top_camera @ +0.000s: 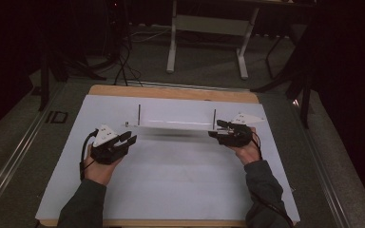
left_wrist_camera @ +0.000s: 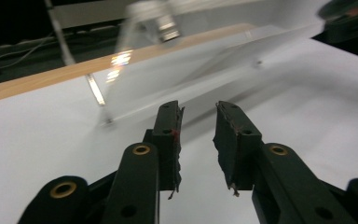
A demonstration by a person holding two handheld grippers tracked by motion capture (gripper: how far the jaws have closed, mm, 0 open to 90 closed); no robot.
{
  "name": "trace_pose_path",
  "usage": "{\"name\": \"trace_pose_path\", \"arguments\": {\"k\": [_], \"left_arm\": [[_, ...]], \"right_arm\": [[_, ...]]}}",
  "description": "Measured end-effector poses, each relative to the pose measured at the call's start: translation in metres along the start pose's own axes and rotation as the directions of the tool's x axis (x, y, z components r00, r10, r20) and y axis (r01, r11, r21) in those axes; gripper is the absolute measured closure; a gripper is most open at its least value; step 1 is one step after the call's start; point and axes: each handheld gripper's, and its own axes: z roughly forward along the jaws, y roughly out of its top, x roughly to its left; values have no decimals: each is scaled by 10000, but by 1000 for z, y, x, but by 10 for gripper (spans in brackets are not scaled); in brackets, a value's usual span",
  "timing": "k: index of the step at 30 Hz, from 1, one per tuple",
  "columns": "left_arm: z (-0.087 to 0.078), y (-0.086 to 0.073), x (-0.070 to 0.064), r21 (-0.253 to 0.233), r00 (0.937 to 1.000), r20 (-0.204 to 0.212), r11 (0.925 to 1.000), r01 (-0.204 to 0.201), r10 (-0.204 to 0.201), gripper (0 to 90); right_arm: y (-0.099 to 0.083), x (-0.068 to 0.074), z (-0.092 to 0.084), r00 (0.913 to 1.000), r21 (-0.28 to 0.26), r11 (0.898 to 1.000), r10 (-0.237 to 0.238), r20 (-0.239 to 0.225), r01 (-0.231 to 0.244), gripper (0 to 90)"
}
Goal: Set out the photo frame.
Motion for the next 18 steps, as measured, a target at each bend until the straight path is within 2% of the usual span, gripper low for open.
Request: {"name": "trace_pose_path", "arguments": {"k": [4, 9, 15, 18], "left_arm": [[-1, -2, 11, -141, 9994, -353, 9999, 63, -68, 656], [3, 2, 23, -449, 9981, -555, 9985, -300, 275, 602], [18, 5, 30, -726, 9959, -221, 9934, -889, 875, 563], [25, 7, 31, -944, 9927, -86, 9882, -1208, 1205, 557]], "right_arm": [[0, 0, 0, 10000, -1, 10000, 1, -4, -1, 390], [1, -1, 0, 10000, -7, 10000, 14, -13, -14, 389], [1, -1, 0, 10000, -37, 10000, 17, -28, -17, 389], [1, -1, 0, 10000, -67, 10000, 38, -33, -38, 390]]}}
